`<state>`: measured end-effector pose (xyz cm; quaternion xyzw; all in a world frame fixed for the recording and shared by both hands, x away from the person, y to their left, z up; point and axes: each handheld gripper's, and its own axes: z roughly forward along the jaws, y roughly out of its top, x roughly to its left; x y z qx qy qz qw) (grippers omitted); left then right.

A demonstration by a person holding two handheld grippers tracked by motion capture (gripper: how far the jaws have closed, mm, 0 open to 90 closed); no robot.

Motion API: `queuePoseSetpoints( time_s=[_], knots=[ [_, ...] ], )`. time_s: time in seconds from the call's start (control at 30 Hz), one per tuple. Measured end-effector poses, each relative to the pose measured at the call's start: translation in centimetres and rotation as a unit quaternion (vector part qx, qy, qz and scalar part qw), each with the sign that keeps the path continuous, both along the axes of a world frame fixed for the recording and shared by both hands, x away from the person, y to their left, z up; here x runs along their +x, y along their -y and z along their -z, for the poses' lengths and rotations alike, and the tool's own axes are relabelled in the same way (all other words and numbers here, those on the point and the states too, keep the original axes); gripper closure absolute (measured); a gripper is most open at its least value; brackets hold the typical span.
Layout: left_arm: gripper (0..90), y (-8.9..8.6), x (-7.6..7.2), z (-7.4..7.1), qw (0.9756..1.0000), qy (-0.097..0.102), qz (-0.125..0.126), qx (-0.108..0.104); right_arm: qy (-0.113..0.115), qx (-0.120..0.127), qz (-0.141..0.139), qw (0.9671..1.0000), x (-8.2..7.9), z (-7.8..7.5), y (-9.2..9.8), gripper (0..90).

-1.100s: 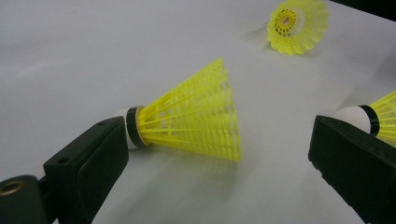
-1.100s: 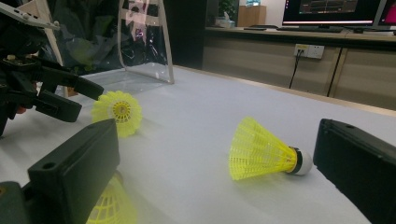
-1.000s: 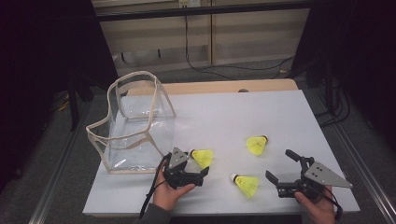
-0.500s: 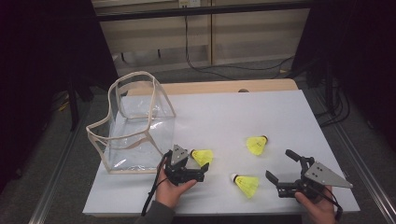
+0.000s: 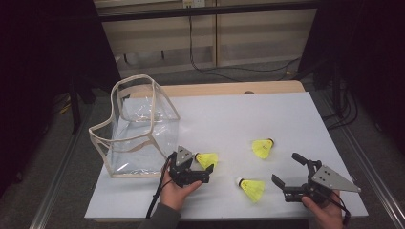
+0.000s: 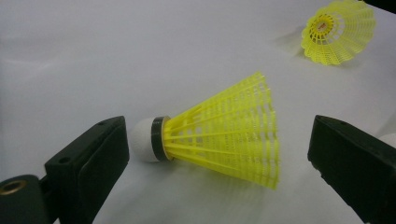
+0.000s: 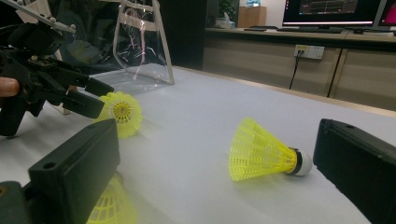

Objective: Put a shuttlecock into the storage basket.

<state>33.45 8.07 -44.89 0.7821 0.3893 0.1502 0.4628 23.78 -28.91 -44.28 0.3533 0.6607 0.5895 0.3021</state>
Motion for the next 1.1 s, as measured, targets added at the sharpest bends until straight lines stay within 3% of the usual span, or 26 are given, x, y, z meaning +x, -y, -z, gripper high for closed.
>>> queuePoseSetpoints(
  time_s=[1.1],
  knots=[
    [5.6, 0.8, 0.94, -0.04, 0.9997, -0.013, -0.015, 0.015, 0.001, -0.001, -0.001, 1.0, -0.03, -0.02, -0.02, 0.3]
  ],
)
